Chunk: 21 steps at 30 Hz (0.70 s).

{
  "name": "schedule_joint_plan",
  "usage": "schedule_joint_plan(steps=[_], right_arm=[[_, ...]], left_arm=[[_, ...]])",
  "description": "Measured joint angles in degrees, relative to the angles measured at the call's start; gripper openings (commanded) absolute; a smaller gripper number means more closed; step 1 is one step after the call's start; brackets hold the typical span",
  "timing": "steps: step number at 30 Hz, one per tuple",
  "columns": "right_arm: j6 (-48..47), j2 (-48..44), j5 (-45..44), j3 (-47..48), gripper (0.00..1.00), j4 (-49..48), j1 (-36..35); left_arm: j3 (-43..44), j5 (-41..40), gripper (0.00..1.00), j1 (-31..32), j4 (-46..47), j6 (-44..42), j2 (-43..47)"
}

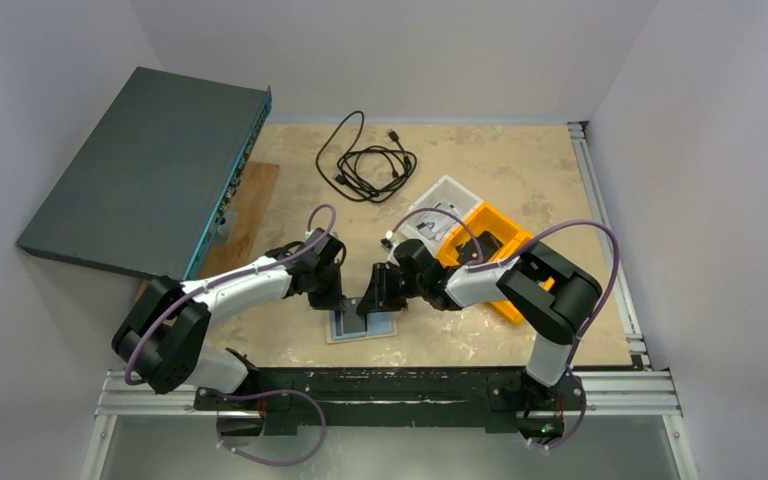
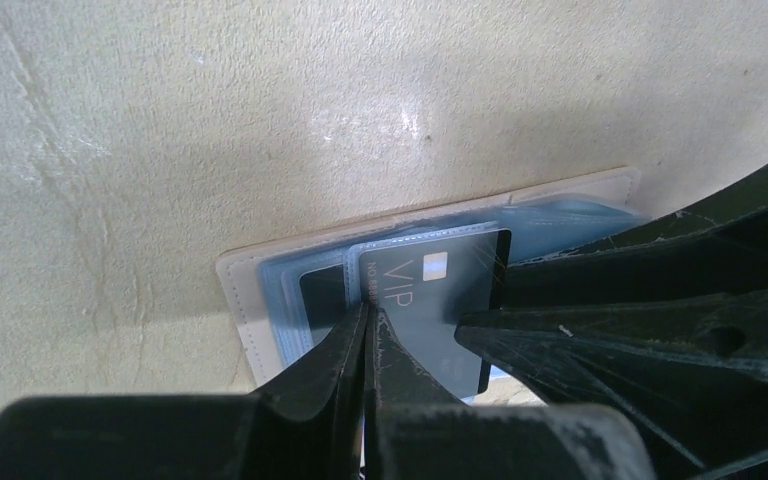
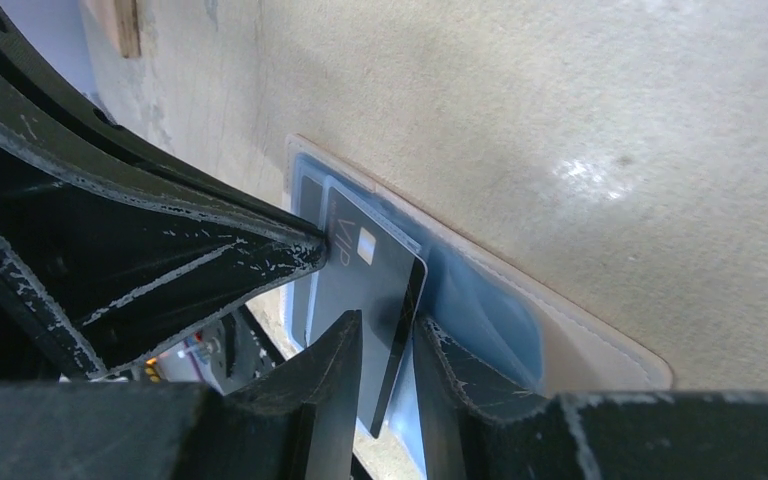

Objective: Take the credit cards out of the card holder
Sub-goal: Remove the credit card from the card holder.

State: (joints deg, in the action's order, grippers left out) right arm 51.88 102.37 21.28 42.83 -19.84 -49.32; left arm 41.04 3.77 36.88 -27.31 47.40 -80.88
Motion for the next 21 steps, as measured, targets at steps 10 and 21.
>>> schedule_joint_plan(steps=[10,21], right_arm=[[6.2,0.5,6.3,-7.3,0.22,-13.0,3.5],[10.7,3.8,8.4,-8.6,0.09,-19.7,4.0]], left_arm=[[0.4,0.0,0.0,0.0,0.1,1.4,-0.8],[0.4,0.0,0.0,0.0,0.1,1.6,-0.8]])
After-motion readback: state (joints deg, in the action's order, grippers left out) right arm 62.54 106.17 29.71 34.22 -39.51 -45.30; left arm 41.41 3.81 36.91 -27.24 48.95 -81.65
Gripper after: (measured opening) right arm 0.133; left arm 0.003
